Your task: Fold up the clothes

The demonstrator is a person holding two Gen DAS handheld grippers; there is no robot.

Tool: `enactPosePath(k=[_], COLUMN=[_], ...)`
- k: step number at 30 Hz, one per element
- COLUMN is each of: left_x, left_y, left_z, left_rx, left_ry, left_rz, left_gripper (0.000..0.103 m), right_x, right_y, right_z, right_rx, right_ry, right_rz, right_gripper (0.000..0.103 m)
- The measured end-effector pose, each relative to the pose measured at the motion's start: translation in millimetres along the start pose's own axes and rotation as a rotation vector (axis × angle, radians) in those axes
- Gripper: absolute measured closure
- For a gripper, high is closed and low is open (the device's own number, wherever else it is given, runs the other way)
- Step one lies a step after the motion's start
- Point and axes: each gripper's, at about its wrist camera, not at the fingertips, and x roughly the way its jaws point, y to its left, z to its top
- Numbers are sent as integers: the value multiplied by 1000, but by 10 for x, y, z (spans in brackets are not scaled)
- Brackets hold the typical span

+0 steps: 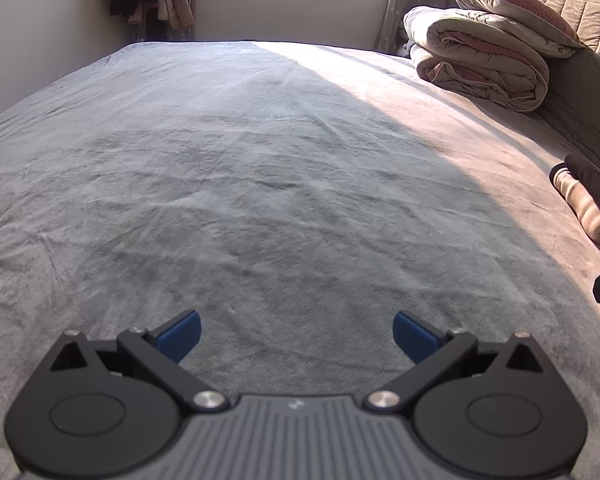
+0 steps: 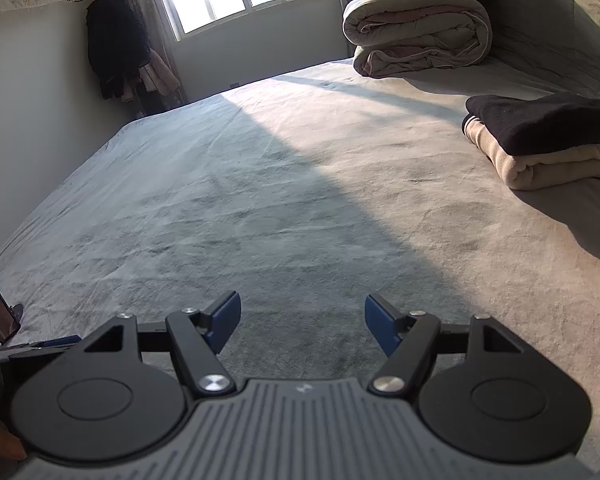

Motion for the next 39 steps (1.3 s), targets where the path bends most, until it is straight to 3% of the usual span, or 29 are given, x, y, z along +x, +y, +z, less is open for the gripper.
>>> enactPosePath(k=[18,26,34,39], left_x=[1,5,6,52], left_y=[17,-33,-53,-34], left_z=[-70,-161,-215,-233], left_rx=[56,68,81,73], left_ry=[-28,-50,-63,-72], left_rz=[-1,8,9,14], left_gripper=[1,1,1,1], right_x=[74,12,-8,38], right_y=[122,204,231,246], right_z=[-188,-226,-302,-334], right_rx=[-86,-131,-178,-183], right_ry=[27,-4,-40,-35], right_rz=[-8,-11,-37,-49], right_gripper=[25,22,4,1])
